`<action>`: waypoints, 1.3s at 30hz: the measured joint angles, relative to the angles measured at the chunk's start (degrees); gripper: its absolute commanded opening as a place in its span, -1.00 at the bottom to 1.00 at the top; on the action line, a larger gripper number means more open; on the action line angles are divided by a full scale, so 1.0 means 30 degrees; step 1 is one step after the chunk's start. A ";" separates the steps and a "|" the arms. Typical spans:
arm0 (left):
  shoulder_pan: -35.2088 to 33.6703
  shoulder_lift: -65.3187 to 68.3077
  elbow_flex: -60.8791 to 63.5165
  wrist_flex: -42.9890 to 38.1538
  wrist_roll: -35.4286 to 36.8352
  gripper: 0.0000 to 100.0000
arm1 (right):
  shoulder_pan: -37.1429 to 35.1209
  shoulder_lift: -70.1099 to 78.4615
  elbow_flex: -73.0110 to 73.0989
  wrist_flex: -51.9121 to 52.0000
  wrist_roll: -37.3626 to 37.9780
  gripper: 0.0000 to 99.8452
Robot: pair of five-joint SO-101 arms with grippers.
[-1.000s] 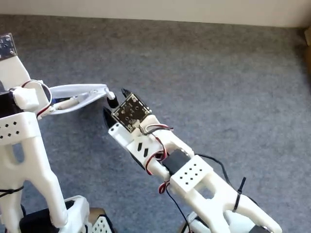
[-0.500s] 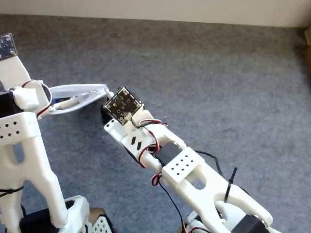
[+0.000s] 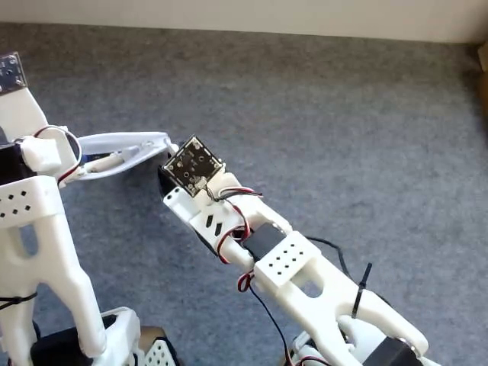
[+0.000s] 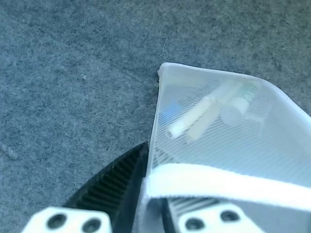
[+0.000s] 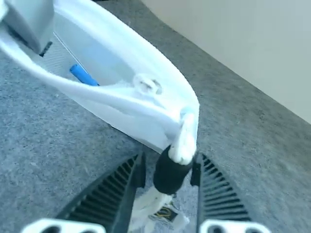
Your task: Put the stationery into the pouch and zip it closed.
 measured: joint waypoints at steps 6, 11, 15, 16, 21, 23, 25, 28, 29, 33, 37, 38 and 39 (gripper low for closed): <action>0.0000 0.0000 0.0000 0.0000 0.0000 -0.98 | 0.0029 0.0000 0.0000 0.0000 0.0000 -0.78; 0.0000 0.0000 0.0000 0.0000 0.0000 -0.98 | 0.0029 0.0000 0.0000 0.0000 0.0000 -0.78; 0.0000 0.0000 0.0000 0.0000 0.0000 -0.98 | 0.0029 0.0000 0.0000 0.0000 0.0000 -0.77; 0.0000 0.0000 0.0000 0.0000 0.0000 -0.98 | 0.0029 0.0000 0.0000 0.0000 0.0000 -0.77; 0.0000 0.0000 0.0000 0.0000 0.0000 -0.98 | 0.0029 0.0000 0.0000 0.0000 0.0000 -0.77; 0.0000 0.0000 0.0000 0.0000 0.0000 -0.98 | 0.0029 0.0000 0.0000 0.0000 0.0000 -0.77; 0.0000 0.0000 0.0000 0.0000 0.0000 -0.98 | 0.0029 0.0000 0.0000 0.0000 0.0000 -0.76; 0.0000 0.0000 0.0000 0.0000 0.0000 -0.98 | 0.0029 0.0000 0.0000 0.0000 0.0000 -0.67; 0.0000 0.0000 0.0000 0.0000 0.0000 -0.98 | 0.0029 0.0000 0.0000 0.0000 0.0000 -0.66; 0.0000 0.0000 0.0000 0.0000 0.0000 -0.98 | -0.0029 0.0000 0.0000 0.0000 0.0000 -0.66; 0.0000 0.0000 0.0000 0.0000 0.0000 -0.98 | -0.0029 0.0000 0.0000 0.0000 0.0000 -0.66; 0.0000 0.0000 0.0000 0.0000 0.0000 -0.98 | -0.0029 0.0000 0.0000 0.0000 0.0000 -0.66; 0.0000 0.0000 0.0000 0.0000 0.0000 -0.98 | -0.0029 0.0000 0.0000 0.0000 0.0000 -0.66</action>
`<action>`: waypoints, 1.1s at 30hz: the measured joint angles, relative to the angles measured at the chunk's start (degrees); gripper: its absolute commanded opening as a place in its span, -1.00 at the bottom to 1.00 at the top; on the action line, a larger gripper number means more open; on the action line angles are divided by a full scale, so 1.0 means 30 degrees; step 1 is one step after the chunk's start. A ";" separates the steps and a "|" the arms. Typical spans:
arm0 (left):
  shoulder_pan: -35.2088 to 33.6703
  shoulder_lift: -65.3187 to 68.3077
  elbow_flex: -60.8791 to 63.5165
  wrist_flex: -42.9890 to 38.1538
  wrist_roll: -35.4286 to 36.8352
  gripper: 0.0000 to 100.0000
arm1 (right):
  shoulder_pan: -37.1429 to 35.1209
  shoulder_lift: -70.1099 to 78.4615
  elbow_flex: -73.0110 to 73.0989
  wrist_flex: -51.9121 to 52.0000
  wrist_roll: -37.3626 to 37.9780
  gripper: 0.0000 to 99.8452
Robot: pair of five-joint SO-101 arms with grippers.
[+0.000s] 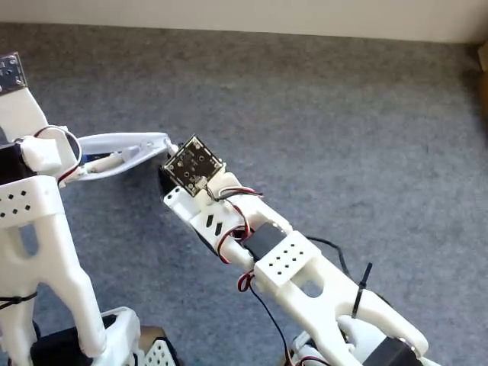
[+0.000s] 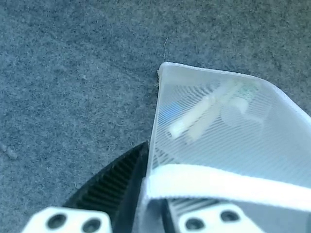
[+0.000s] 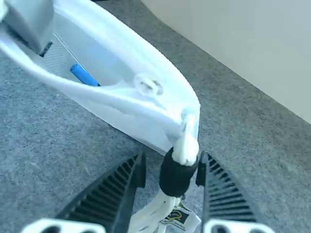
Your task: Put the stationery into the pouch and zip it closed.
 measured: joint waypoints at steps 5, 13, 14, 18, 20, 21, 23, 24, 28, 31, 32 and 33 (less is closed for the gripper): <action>0.0000 0.0000 0.0000 0.0000 0.0000 -0.98 | 0.0322 0.0000 0.0000 0.0000 0.0000 -0.70; 0.0000 0.0000 0.0000 0.0000 0.0000 -0.98 | 0.0498 0.0000 -0.0029 0.0000 0.0000 -0.77; 0.0000 0.0000 0.0000 0.0000 0.0000 -0.98 | 0.0498 0.0000 -0.0029 0.0000 0.0000 -0.77; 0.0000 0.0000 0.0000 0.0000 0.0000 -0.98 | 0.0498 0.0000 -0.0029 0.0000 0.0000 -0.82; 0.0000 0.0000 0.0000 0.0000 0.0000 -0.98 | 0.0498 0.0000 -0.0029 0.0000 0.0000 -0.90; 0.0000 0.0000 0.0000 0.0000 0.0000 -0.98 | 0.0527 0.0000 -0.0029 0.0000 0.0059 -0.93; 0.0000 0.0000 0.0000 0.0000 0.0000 -0.98 | 0.0586 0.0000 -0.0029 0.0000 0.0762 -0.95; 0.0000 0.0000 0.0000 0.0000 0.0000 -0.98 | 0.0586 0.0000 -0.0029 0.0000 0.1231 -0.96; -0.0059 0.0000 0.0000 0.0000 0.0000 -0.98 | 0.0586 0.0000 -0.0029 0.0000 0.1993 -0.96; -0.0059 0.0000 0.0029 0.0000 0.0000 -0.98 | 0.0586 -0.0029 -0.0029 0.0029 0.2168 -0.96; -0.0059 0.0000 0.0029 0.0000 0.0000 -0.98 | 0.0586 -0.0234 -0.0029 0.0322 0.2168 -0.96; -0.0059 0.0000 0.0029 0.0000 0.0000 -0.98 | 0.0586 -0.0498 -0.0029 0.0908 0.2168 -0.96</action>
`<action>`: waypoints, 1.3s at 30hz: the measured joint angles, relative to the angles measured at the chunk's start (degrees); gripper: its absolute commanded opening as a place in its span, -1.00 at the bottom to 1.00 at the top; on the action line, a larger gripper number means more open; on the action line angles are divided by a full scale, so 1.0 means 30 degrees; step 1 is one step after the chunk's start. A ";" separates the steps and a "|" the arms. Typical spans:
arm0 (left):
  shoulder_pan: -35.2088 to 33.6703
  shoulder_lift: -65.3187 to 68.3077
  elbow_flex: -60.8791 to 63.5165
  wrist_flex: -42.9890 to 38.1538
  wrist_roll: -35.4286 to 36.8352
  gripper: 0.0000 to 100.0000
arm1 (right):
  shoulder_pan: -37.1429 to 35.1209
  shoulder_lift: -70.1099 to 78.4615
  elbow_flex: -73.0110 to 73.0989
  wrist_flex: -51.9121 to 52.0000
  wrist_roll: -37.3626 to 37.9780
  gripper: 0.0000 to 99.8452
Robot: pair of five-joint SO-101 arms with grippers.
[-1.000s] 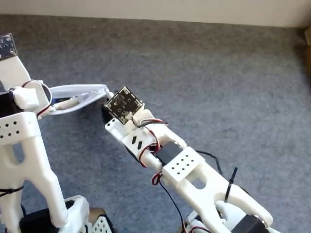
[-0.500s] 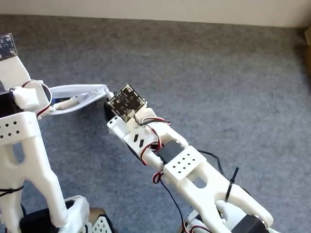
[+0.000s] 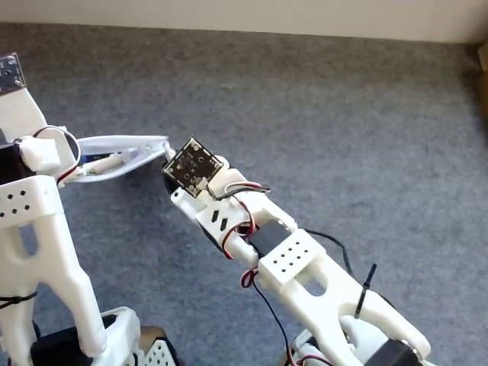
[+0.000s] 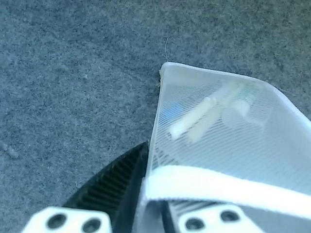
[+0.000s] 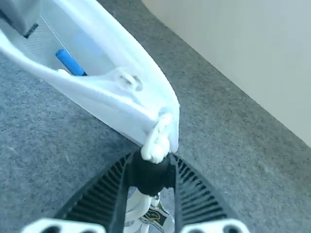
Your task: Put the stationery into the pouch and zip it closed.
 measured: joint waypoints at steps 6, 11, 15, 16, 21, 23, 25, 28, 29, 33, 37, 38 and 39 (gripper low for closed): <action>0.0059 0.0000 0.0059 -0.0410 0.0000 -0.98 | 0.0000 -0.1905 -0.1172 0.4835 0.0117 -0.95; 0.0059 0.0000 0.0117 -0.0586 0.0000 -0.98 | 0.0352 -0.2432 -0.1758 0.8000 0.0117 -0.95; 0.0176 0.0000 0.0117 -0.0615 0.0000 -0.98 | 0.1143 -0.2667 -0.1788 0.9114 0.0117 -0.95; 0.0264 0.0000 0.0117 -0.0615 0.0000 -0.98 | 0.1260 -0.2667 -0.1788 0.9260 0.0117 -0.95; 0.1084 0.0000 0.0117 -0.0615 -0.0029 -0.98 | 0.1407 -0.2667 -0.1788 1.0227 0.0088 -0.95; 0.1172 0.0000 0.0117 -0.0615 -0.0029 -0.98 | 0.1407 -0.2667 -0.1788 1.0374 -0.0264 -0.96; 0.1231 0.0000 0.0117 -0.0615 -0.0029 -0.98 | 0.1407 -0.2667 -0.1788 1.0403 -0.0762 -0.97; 0.1289 0.0000 0.0117 -0.0615 -0.0029 -0.98 | 0.1407 -0.2813 -0.1788 1.0462 -0.1055 -0.99; 0.1289 0.0000 0.0117 -0.0615 -0.0029 -0.98 | 0.1407 -0.3048 -0.1788 1.0520 -0.1114 -0.99; 0.1201 0.0000 0.0117 -0.0615 -0.0029 -0.98 | 0.1582 -0.4894 -0.1289 1.0608 -0.1143 -0.99; 0.1289 0.0000 0.0117 -0.0615 -0.0029 -0.98 | 0.1582 -0.7531 0.0410 1.0579 -0.1172 -0.99; 0.1289 0.0000 0.0117 -0.0615 -0.0029 -0.98 | 0.1582 -0.8147 0.0821 1.0520 -0.1172 -0.99; 0.1319 0.0000 0.0117 -0.0615 -0.0029 -0.98 | 0.1582 -0.8733 0.1172 1.0491 -0.1172 -0.99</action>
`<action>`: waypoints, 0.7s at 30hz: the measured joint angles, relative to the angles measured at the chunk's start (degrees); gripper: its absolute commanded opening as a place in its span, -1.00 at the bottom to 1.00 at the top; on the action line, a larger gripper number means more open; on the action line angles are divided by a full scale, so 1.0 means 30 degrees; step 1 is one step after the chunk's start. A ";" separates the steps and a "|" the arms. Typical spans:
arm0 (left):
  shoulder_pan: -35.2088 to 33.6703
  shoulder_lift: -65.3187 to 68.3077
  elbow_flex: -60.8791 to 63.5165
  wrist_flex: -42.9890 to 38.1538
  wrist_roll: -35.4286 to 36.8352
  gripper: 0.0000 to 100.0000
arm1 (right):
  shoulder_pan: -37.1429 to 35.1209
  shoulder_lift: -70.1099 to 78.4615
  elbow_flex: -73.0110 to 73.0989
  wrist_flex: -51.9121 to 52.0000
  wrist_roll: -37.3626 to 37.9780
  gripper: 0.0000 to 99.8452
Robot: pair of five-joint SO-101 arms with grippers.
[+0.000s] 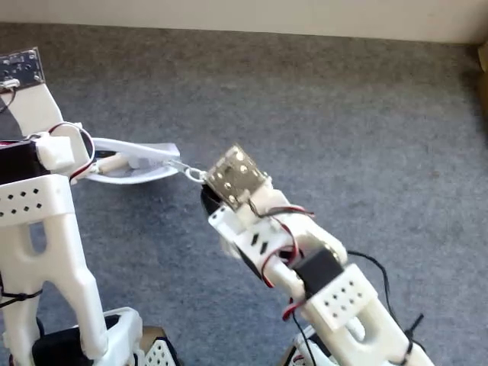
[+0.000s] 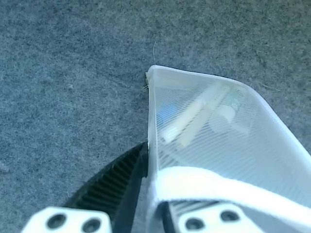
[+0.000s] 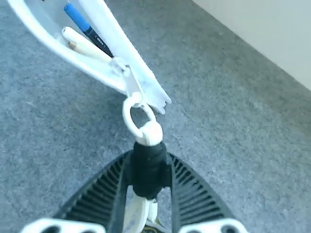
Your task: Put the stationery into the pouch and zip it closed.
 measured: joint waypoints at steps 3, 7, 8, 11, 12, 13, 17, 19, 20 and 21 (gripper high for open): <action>0.0293 0.0000 0.0029 0.0000 0.0000 -0.98 | 0.0000 -0.1407 0.0967 0.0000 0.0000 -0.99; 0.1319 0.0000 0.0029 0.0000 -0.0059 -0.98 | 0.0000 -0.2579 0.2344 0.0000 -0.0059 -0.99; 0.1612 0.0000 0.0029 0.0000 -0.0264 -0.98 | 0.0000 -0.2784 0.2667 0.0000 -0.0059 -0.99; 0.2579 0.0000 0.0000 0.0000 -0.0879 -0.96 | 0.0000 -0.3311 0.3282 0.0000 -0.0059 -0.99; 0.2872 0.0000 -0.0059 0.0000 -0.0938 -0.93 | 0.0000 -0.3487 0.3399 0.0000 -0.0059 -0.99; 0.3194 0.0000 -0.0234 -0.0029 -0.0967 -0.88 | 0.0059 -0.3634 0.3546 0.0088 -0.0059 -0.99; 0.4630 0.0059 -0.0469 -0.0088 -0.0967 -0.61 | 0.0147 -0.4249 0.4220 0.0147 -0.0059 -0.99; 0.5363 0.0029 -0.0498 -0.0088 -0.0967 -0.53 | 0.0147 -0.4542 0.4747 -0.0029 -0.0293 -0.99; 0.5744 0.0117 -0.0498 -0.0088 -0.0967 -0.51 | 0.0147 -0.4689 0.5070 -0.0381 -0.0615 -0.99; 0.6095 0.0234 -0.0498 -0.0088 -0.0967 -0.50 | 0.0147 -0.4777 0.5363 -0.0762 -0.0908 -0.99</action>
